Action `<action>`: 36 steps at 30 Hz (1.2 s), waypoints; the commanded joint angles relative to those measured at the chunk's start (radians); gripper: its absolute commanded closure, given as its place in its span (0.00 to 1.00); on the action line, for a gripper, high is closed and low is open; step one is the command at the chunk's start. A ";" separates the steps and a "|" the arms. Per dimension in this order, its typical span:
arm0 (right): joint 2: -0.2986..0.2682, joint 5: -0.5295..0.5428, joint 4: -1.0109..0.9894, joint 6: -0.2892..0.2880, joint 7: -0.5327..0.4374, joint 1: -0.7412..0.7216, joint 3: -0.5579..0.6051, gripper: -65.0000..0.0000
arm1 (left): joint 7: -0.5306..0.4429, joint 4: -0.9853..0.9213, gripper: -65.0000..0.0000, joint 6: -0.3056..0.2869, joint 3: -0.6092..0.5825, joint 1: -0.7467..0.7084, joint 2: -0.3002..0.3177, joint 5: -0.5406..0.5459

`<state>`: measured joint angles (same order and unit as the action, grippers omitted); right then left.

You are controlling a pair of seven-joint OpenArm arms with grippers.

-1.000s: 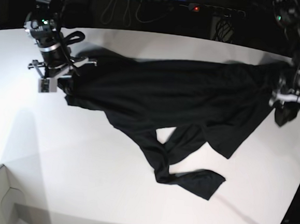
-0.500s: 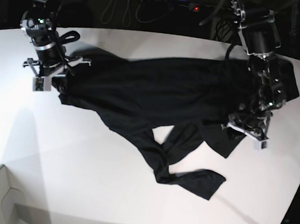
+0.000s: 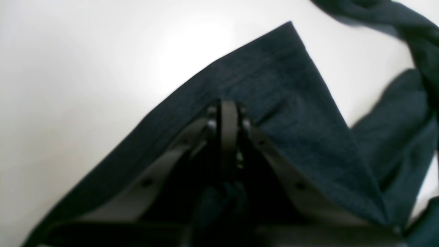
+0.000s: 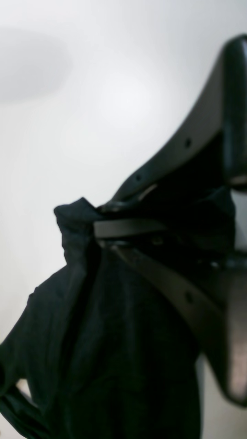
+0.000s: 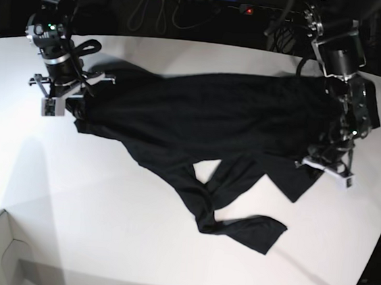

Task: Layout the t-shirt on the table in an organized manner, then fold the t-shirt properly
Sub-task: 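Slide the left gripper along the shirt edge toward the hem, then lift the shirt with both grippers and pull it away from the robot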

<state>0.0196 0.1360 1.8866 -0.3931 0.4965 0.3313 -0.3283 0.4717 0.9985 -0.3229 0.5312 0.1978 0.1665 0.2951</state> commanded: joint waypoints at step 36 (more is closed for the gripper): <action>0.001 0.011 0.015 0.001 -0.075 -0.047 0.005 1.00 | 0.132 0.632 0.48 0.012 0.327 -0.278 -0.045 -0.017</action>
<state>0.0250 0.1360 1.8858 -0.3927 0.4488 0.2924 -0.3206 0.6304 1.6100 -0.3088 0.8574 -0.0959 0.1070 0.2657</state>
